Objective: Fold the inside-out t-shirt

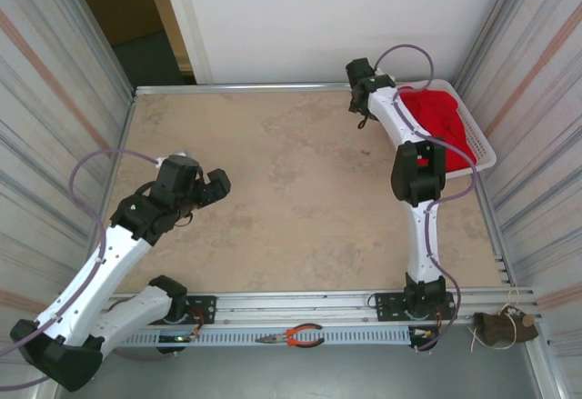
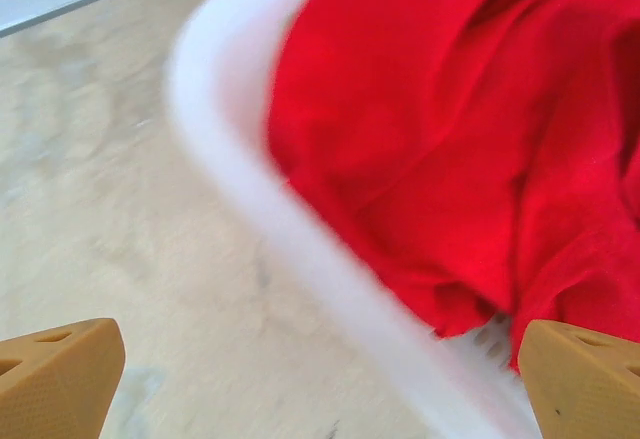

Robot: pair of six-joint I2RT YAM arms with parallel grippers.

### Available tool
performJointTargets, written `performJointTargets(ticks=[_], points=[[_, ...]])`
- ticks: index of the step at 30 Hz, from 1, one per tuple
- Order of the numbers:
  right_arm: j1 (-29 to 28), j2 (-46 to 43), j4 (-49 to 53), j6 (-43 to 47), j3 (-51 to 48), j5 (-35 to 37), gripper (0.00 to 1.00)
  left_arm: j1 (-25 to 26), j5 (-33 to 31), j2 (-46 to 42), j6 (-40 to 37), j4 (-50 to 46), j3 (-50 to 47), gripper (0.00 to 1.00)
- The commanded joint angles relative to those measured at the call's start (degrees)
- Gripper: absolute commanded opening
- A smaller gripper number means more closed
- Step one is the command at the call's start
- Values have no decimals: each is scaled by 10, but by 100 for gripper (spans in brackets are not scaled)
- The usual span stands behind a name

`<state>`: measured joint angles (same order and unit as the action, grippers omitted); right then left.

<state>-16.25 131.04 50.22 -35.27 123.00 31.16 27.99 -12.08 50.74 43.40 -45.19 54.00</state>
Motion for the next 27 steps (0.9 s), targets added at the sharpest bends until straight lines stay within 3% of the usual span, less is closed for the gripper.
performJointTargets(ticks=[1,5,11,18,27], points=[[-27,-43,-48,33,-10,-35,100,4,-14,4,8,-6,14,99],[-40,7,-31,27,27,-64,100,5,-11,12,8,-2,15,99],[-39,94,18,22,105,-22,100,5,-15,11,8,-2,19,99],[-21,118,26,20,120,72,100,5,-17,18,5,1,19,99],[20,125,30,19,134,100,100,5,-17,27,1,6,19,99]])
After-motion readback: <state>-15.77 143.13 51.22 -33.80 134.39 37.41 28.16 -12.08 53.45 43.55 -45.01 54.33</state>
